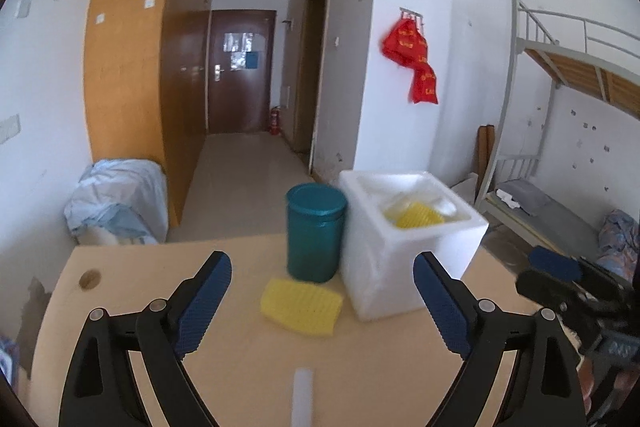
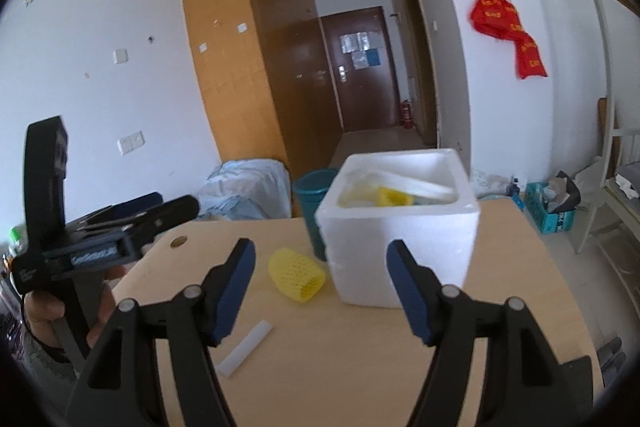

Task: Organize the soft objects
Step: 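Withdraw both tools from the box toward the white foam strip, then lower the left tool onto the white foam strip and close on it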

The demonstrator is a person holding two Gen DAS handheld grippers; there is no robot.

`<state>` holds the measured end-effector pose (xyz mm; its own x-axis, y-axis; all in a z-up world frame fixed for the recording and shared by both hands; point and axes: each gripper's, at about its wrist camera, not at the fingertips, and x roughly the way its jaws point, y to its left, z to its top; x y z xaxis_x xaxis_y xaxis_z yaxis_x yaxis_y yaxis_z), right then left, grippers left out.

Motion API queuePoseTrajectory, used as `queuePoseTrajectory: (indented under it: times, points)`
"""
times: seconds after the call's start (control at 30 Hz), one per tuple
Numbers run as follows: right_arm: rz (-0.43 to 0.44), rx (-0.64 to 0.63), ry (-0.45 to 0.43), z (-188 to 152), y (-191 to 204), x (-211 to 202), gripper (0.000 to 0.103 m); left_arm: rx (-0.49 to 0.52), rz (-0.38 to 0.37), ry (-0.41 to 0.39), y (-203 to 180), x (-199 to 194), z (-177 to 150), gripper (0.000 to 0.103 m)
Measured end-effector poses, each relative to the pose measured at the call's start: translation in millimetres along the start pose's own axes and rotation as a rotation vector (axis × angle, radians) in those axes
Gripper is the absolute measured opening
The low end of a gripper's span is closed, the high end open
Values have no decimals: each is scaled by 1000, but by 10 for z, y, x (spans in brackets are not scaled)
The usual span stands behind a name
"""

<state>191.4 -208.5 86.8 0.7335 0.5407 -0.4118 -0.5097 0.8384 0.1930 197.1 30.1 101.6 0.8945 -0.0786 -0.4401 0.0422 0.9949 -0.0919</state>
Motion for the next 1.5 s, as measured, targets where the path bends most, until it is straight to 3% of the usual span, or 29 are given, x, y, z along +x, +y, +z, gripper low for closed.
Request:
queuePoseTrajectory:
  times: [0.33,0.8,0.93,1.17,1.5]
  points:
    - [61,-47,79,-216,336,80,72,-60,31,91,167,-219,-528,93]
    - [78,-96,102,-535,713,-329,72,-68,36,107,80,-644,-1175,93]
    - [74,-113,109,-499,742,-159,72,-59,33,103,60,-530,-1256,93]
    - [97,-127,153,-478,702,161,72,-106,70,171,244,-184,-1395,92]
    - [163,-129,226,-477,638,658,72,-114,22,240,230,179,-1440,92]
